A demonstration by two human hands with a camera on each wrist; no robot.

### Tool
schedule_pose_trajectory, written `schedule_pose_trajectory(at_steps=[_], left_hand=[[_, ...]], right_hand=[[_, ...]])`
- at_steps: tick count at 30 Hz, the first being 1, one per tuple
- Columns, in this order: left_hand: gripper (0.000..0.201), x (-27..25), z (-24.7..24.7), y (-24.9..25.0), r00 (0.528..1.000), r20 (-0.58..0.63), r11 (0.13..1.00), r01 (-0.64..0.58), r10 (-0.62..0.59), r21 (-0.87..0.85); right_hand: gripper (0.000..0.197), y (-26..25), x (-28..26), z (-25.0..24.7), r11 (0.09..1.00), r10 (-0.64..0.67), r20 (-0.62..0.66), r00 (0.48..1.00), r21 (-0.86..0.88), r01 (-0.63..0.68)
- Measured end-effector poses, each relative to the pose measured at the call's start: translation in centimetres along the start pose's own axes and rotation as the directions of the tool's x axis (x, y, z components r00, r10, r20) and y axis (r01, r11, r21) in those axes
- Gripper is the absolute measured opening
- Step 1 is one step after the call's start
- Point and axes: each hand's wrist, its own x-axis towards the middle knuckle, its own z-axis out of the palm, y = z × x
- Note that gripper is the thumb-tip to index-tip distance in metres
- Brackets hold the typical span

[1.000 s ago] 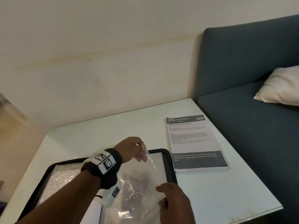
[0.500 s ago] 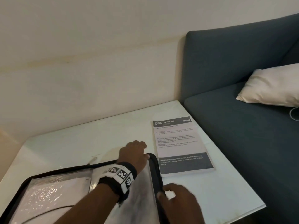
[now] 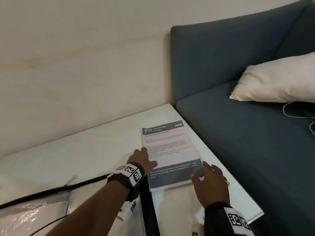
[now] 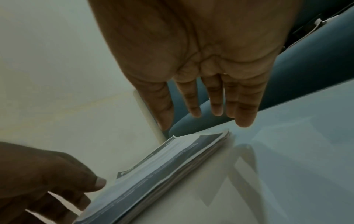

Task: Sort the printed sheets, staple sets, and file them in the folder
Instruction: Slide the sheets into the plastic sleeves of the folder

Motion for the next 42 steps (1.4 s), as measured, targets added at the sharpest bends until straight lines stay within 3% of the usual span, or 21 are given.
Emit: schedule_pose_trajectory(at_steps=[4, 9, 12, 20, 26, 29, 33, 37, 40, 42], left_hand=[[0.063, 2.2, -0.3, -0.1, 0.994, -0.017, 0.985, 0.107, -0.110, -0.134], [0.053, 3.9, -0.1, 0.9, 0.984, 0.027, 0.903, 0.173, -0.176, -0.393], [0.043, 4.2, -0.1, 1.2, 0.975, 0.085, 0.801, 0.219, -0.207, -0.557], [0.032, 3.7, 0.7, 2.9, 0.975, 0.093, 0.893, 0.223, -0.202, -0.392], [0.033, 3.5, 0.4, 3.8, 0.989, 0.009, 0.766, 0.123, -0.150, -0.631], [0.024, 2.1, -0.7, 4.4, 0.997, -0.042, 0.761, 0.021, -0.064, -0.649], [0.014, -1.5, -4.3, 3.3, 0.987, -0.163, 0.709, -0.121, 0.008, -0.695], [0.018, -7.1, -9.0, -1.4, 0.966, -0.256, 0.563, -0.229, 0.031, -0.794], [0.025, -13.7, -10.8, -6.0, 0.960, -0.278, 0.428, -0.270, 0.045, -0.862], [0.028, -17.3, -10.2, -9.2, 0.959, -0.283, 0.384, -0.259, -0.006, -0.886]], right_hand=[[0.046, 0.7, 0.8, 0.8, 0.989, 0.002, 0.152, 0.988, -0.147, 0.021], [0.046, 1.2, 0.8, 0.6, 0.987, -0.023, 0.138, 0.990, -0.157, 0.045], [0.045, 1.5, 0.7, 0.7, 0.988, -0.029, 0.138, 0.990, -0.147, 0.050], [0.048, 1.3, 0.6, 0.6, 0.992, -0.025, 0.140, 0.990, -0.117, 0.041], [0.035, 1.5, 0.8, 0.7, 0.995, -0.026, 0.123, 0.992, -0.093, 0.037], [0.027, 1.4, 0.8, 0.2, 0.998, -0.017, 0.130, 0.991, -0.064, 0.026], [0.053, 1.0, 1.0, -0.6, 0.988, 0.004, 0.145, 0.989, 0.150, -0.026], [0.046, -2.1, -0.2, -2.8, 0.746, -0.012, 0.143, 0.990, 0.661, -0.087], [0.056, -5.9, -2.6, -2.9, 0.621, -0.202, 0.217, 0.955, 0.782, -0.046], [0.064, -8.1, -4.6, -1.7, 0.522, -0.345, 0.307, 0.887, 0.848, -0.090]])
